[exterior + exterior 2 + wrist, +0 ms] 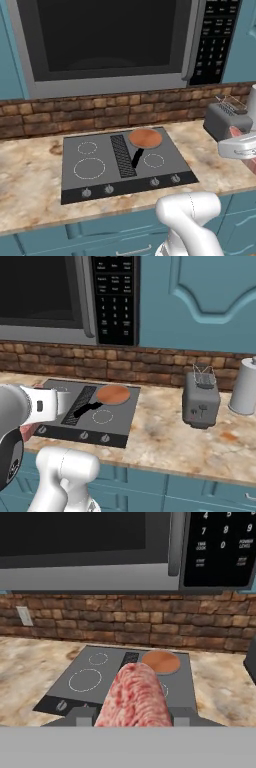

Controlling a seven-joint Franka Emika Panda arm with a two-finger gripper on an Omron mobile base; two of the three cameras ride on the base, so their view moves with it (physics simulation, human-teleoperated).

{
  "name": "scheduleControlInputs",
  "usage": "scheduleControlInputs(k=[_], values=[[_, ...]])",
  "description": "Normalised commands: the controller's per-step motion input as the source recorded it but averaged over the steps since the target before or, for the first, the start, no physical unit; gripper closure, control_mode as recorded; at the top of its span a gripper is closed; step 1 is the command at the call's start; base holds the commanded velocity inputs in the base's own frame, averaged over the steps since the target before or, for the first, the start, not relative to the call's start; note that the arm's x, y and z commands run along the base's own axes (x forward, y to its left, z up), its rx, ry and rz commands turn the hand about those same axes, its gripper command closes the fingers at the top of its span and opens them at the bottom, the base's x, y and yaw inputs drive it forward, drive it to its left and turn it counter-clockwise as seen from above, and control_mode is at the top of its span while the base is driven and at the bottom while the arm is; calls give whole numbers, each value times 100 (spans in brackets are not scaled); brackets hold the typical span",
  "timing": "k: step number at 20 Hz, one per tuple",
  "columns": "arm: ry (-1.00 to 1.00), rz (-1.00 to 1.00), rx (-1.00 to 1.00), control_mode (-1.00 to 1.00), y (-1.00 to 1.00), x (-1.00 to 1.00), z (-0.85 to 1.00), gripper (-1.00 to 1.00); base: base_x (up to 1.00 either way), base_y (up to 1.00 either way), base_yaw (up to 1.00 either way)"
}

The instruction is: Retrieve the steak from the fridge and place it on the saucepan with marinade on the stove.

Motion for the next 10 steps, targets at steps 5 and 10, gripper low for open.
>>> scheduleControlInputs(k=[5, 10], values=[[0, 0, 0, 100, 0, 0, 0, 100, 100, 0, 0], [0, 0, 0, 100, 0, 0, 0, 100, 99, 0, 0]])
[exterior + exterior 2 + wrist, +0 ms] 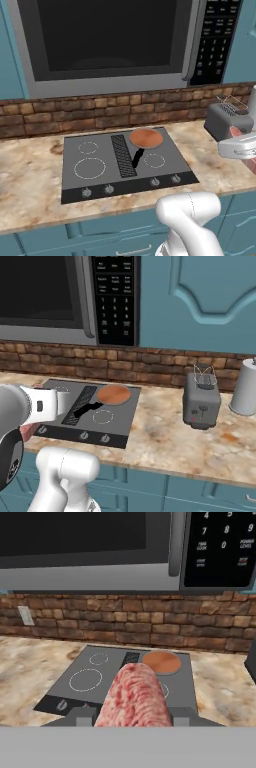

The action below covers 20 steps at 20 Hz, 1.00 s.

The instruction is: Retrieve the steak from the fridge and place it on the saucepan with marinade on the stove.

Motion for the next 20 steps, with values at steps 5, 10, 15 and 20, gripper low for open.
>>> scheduleControlInputs(k=[5, 10, 15, 20], values=[[0, 0, 0, 100, 0, 0, 0, 100, 96, 0, 3], [0, 0, 0, 100, 0, 0, 0, 100, 100, 0, 9], [0, 0, 0, 100, 0, 0, 0, 100, 98, 0, 11], [0, 0, 0, 100, 0, 0, 0, 100, 99, 0, 13]])
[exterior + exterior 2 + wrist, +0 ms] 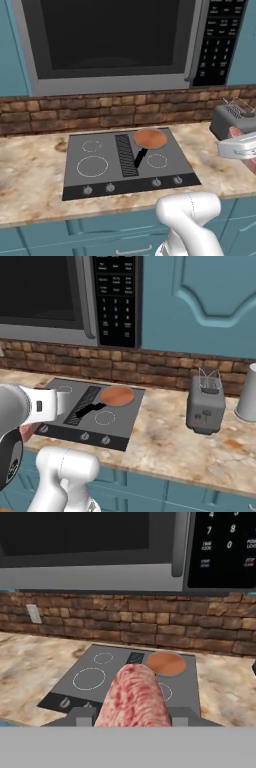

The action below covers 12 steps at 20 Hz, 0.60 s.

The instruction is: Retrieve the steak from the fridge and place it on the saucepan with marinade on the stove.

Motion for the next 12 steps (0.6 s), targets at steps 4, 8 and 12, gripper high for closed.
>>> scheduleControlInputs(k=[4, 8, 12], values=[[0, 0, 0, 100, 0, 0, 0, 100, 96, 0, 16], [0, 0, 0, 100, 0, 0, 0, 100, 88, 1, 16], [0, 0, 0, 100, 0, 0, 0, 100, 21, 5, 1]])
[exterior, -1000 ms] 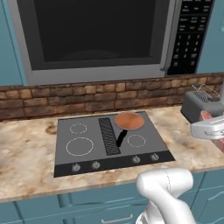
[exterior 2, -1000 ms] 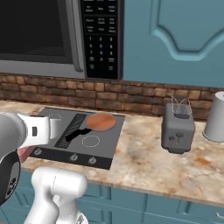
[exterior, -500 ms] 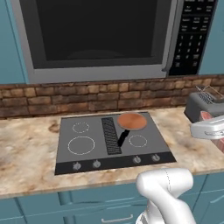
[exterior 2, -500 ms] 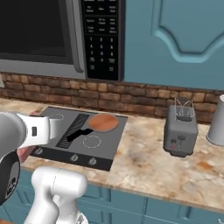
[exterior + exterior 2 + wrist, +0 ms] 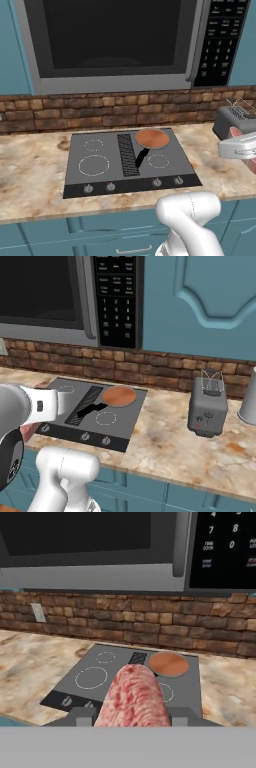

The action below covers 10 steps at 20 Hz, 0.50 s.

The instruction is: Retrieve the steak from the fridge and place it on the saucepan with marinade on the stove.

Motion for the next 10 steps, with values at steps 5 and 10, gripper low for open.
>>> scheduleControlInputs(k=[5, 10], values=[[0, 0, 0, 100, 0, 0, 0, 100, 0, 0, 0], [1, 0, 0, -100, 0, 2, 0, 100, 0, 0, 0]])
